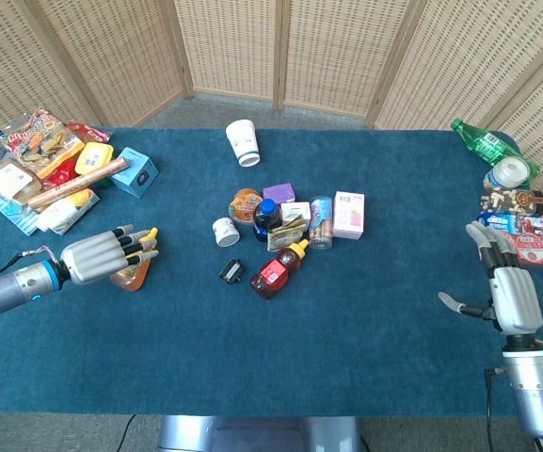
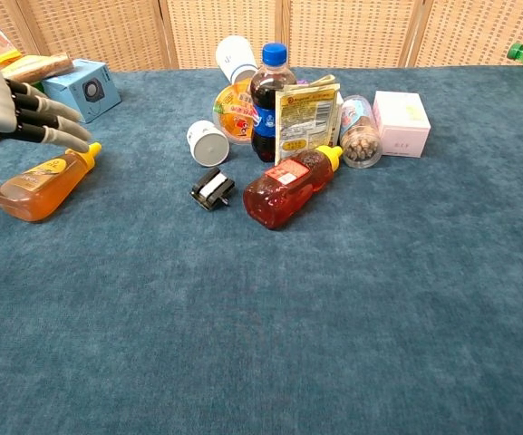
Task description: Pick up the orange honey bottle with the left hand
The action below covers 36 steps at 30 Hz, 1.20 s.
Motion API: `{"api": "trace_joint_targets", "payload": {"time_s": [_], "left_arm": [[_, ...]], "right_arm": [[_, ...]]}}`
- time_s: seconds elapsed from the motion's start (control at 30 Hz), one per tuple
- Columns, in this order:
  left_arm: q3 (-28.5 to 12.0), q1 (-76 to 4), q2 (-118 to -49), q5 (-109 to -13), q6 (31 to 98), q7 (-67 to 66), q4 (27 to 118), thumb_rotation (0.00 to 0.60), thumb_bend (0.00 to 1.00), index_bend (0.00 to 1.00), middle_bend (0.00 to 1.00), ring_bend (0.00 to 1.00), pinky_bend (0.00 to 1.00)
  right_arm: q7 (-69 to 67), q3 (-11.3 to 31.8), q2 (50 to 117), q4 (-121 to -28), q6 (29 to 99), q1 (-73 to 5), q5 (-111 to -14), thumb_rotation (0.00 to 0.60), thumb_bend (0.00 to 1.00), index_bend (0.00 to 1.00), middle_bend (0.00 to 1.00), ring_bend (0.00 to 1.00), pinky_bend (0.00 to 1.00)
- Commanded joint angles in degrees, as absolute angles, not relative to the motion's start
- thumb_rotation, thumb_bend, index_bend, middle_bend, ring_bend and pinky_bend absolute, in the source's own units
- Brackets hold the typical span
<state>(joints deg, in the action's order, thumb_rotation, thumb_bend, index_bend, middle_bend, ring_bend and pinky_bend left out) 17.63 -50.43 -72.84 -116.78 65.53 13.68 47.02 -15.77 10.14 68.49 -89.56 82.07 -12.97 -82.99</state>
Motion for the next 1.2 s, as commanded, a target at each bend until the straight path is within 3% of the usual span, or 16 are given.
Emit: {"api": "trace_joint_targets", "payload": {"time_s": [0.03, 0.97, 1.03, 1.1, 1.2], "left_arm": [[18.80, -51.83, -74.31, -118.54, 66.16, 14.98, 44.37, 0.600, 0.17, 0.00, 0.00, 0.00, 0.18], [24.43, -55.58, -80.00, -122.40, 67.26, 16.17, 34.42, 0.600, 0.17, 0.01, 0.00, 0.00, 0.13], [24.64, -55.52, -80.37, -122.45, 67.36, 15.84, 34.08, 0.600, 0.17, 0.07, 0.00, 0.00, 0.13], [25.02, -55.54, -80.85, -122.68, 67.26, 15.35, 33.63, 0.600, 0.17, 0.23, 0.00, 0.00, 0.13], [25.24, -55.54, -81.58, -122.81, 67.63, 14.71, 32.98, 0.600, 0.17, 0.33, 0.00, 0.00, 0.12]], "right_arm": [[-15.85, 10.19, 68.49, -89.51, 82.05, -12.97, -82.92, 0.600, 0.00, 0.00, 0.00, 0.00, 0.00], [-16.40, 10.29, 68.40, -89.62, 82.06, -12.90, -82.88, 0.600, 0.00, 0.00, 0.00, 0.00, 0.00], [-16.47, 10.29, 68.39, -89.65, 82.07, -12.88, -82.86, 0.600, 0.00, 0.00, 0.00, 0.00, 0.00], [-16.54, 10.29, 68.37, -89.70, 82.07, -12.87, -82.86, 0.600, 0.00, 0.00, 0.00, 0.00, 0.00], [-16.60, 10.31, 68.35, -89.71, 82.08, -12.86, -82.86, 0.600, 0.00, 0.00, 0.00, 0.00, 0.00]]}}
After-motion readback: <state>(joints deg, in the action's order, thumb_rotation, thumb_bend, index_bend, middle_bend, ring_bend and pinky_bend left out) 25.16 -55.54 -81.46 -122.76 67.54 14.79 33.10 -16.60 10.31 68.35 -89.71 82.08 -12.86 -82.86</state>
